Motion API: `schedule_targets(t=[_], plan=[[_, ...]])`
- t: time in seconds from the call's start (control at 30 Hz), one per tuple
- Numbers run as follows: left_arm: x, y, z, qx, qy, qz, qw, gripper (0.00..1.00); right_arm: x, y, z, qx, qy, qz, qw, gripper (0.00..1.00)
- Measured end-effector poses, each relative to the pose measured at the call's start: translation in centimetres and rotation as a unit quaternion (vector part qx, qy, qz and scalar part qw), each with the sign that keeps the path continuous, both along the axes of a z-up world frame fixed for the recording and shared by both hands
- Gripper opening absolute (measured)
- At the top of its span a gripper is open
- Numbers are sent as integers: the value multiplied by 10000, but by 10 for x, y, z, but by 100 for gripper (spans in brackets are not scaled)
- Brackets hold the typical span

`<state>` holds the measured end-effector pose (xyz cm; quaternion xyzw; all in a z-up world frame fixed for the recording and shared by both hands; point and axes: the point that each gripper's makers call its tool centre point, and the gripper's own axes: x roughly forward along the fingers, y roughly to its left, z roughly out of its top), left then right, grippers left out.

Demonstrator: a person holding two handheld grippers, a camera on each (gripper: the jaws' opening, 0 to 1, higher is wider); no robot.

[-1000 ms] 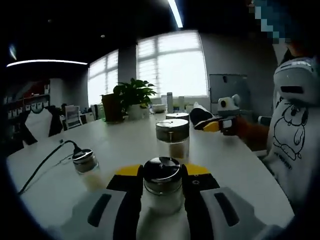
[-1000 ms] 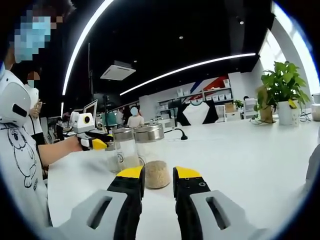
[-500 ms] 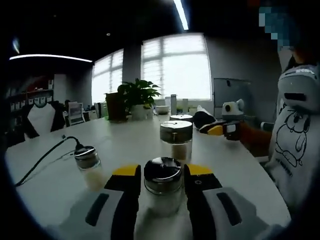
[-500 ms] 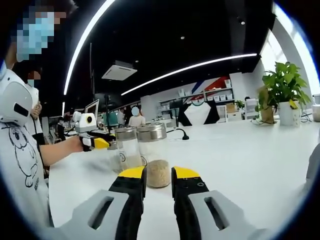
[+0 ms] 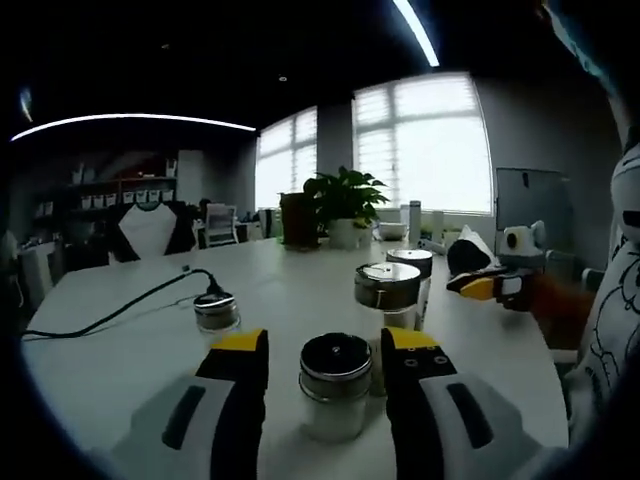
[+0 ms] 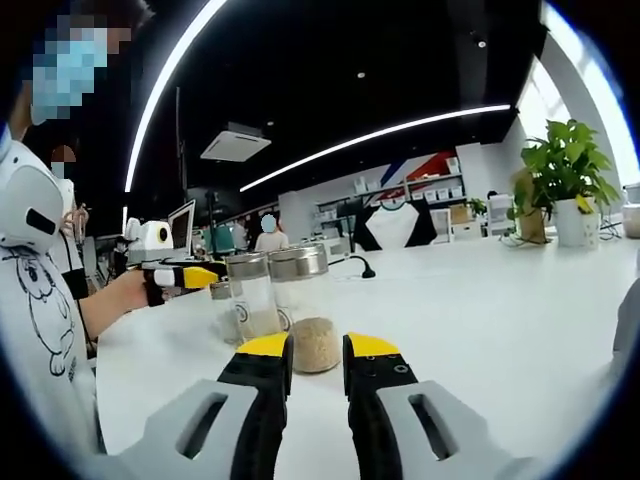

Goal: Rotate the seasoning bottle until the label or dispensing opening points toward the visible target arrow and the bottle remains upright within the marked orientation range

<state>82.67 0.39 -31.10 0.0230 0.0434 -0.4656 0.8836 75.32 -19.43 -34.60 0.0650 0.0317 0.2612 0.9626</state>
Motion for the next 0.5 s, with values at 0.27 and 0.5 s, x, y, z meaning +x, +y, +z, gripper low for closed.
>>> schedule_targets(t=[0.27,0.5], plan=[[3,-3,-7,209,-98,135,9996,47,1,2,0,-5,-4,28,10000,18],[8,-3,-7,96,-20,237,9997,46,3,1,0,-6,11,40,10000,18]])
